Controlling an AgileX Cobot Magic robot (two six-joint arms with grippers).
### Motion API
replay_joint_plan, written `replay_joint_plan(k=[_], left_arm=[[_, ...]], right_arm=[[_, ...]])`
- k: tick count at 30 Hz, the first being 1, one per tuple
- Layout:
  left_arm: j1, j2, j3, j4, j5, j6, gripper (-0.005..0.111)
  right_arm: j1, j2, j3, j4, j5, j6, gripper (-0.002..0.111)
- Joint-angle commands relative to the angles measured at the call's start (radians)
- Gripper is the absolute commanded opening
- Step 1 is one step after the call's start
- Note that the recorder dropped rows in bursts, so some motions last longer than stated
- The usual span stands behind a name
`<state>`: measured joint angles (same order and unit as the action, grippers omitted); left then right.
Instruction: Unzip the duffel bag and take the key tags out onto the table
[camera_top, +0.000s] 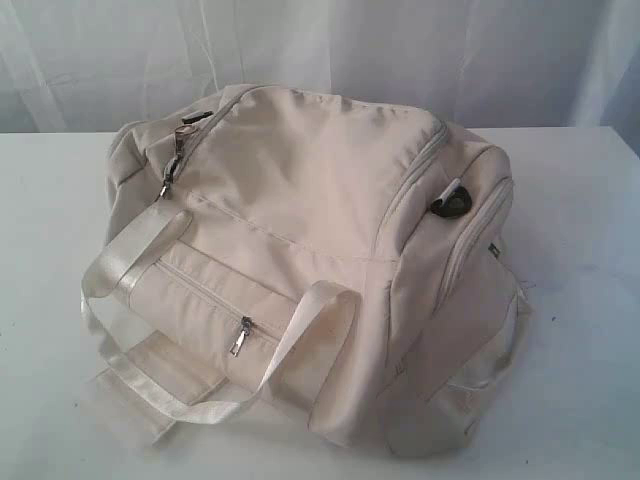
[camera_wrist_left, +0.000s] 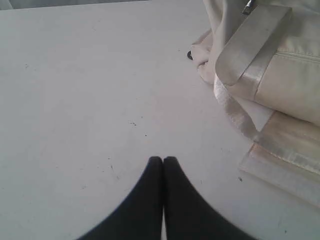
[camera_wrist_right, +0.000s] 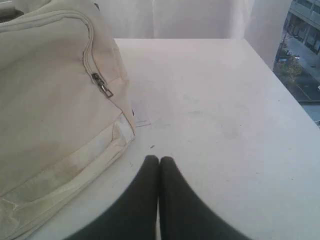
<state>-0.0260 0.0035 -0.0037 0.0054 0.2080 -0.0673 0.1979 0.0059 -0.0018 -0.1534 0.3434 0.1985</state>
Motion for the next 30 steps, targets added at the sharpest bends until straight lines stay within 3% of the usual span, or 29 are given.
replay_joint_plan(k=[1, 30], left_arm=[[0.003, -0.003, 0.004, 0.000, 0.002, 0.003, 0.000], [0.003, -0.003, 0.004, 0.000, 0.002, 0.003, 0.000]], right_arm=[[0.003, -0.006, 0.002, 0.002, -0.007, 0.000, 0.000], [0.003, -0.006, 0.002, 0.000, -0.007, -0.011, 0.000]])
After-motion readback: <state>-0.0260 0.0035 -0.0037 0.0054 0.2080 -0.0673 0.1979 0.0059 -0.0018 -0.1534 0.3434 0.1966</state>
